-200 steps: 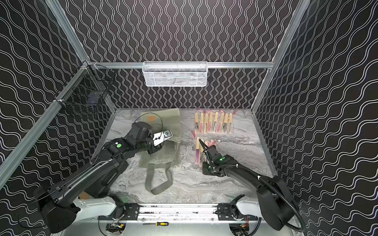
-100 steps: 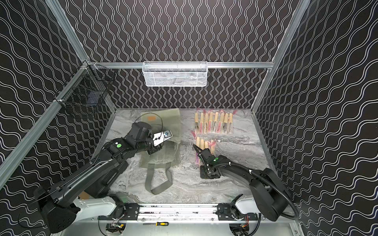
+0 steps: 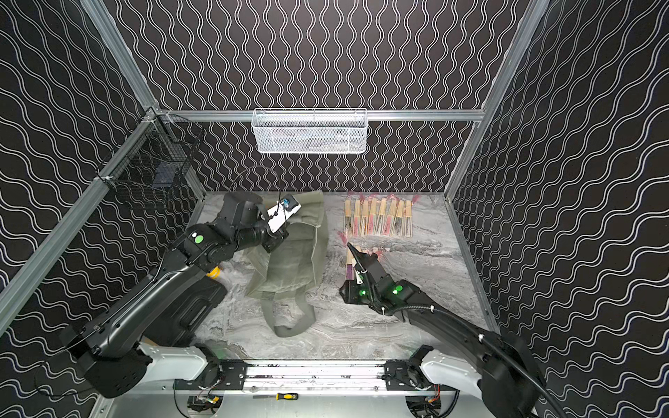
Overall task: Take out the folding fans from the tote bags
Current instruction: Place the canvas bag at the center of the board.
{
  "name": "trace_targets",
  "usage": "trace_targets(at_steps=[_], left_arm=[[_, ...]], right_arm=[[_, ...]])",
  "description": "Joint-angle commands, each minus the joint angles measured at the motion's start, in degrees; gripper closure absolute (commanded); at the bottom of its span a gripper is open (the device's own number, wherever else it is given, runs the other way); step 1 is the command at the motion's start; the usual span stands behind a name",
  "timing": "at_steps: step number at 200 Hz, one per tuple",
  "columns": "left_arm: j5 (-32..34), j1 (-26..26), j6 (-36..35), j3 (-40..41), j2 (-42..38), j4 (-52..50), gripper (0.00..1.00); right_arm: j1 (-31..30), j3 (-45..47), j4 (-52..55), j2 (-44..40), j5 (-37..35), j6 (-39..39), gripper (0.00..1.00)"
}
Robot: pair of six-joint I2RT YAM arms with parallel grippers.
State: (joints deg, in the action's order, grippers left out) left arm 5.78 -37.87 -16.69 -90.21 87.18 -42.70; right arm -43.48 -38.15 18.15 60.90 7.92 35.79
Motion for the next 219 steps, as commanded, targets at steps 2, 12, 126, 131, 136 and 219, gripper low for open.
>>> trace_targets(at_steps=[2,12,126,131,136,219], left_arm=[[0.76,1.12,7.48,-6.77,3.92,-6.43,1.00],[0.08,2.05,9.77,-10.81,6.63,-10.04,1.00],[-11.72,8.42,20.07,-24.94,16.52,-22.13,1.00],[-11.67,8.39,20.19,-24.77,16.45,-22.16,1.00],[-11.70,8.38,20.20,-24.71,16.44,-22.16,1.00],[-11.92,8.73,21.00,-27.64,18.20,-24.36,1.00]], right_arm=[[-3.63,0.53,-9.38,-5.10,0.33,8.29,0.40],[-4.66,0.49,-9.36,-7.91,-1.72,11.01,0.38],[-16.37,-0.24,-24.56,7.06,-14.77,25.26,0.23],[-16.25,-0.90,-24.82,8.53,-16.05,25.50,0.22],[-15.98,-1.59,-24.89,10.09,-16.80,25.98,0.22],[-14.17,-10.00,-34.20,30.81,-11.06,33.04,0.25]])
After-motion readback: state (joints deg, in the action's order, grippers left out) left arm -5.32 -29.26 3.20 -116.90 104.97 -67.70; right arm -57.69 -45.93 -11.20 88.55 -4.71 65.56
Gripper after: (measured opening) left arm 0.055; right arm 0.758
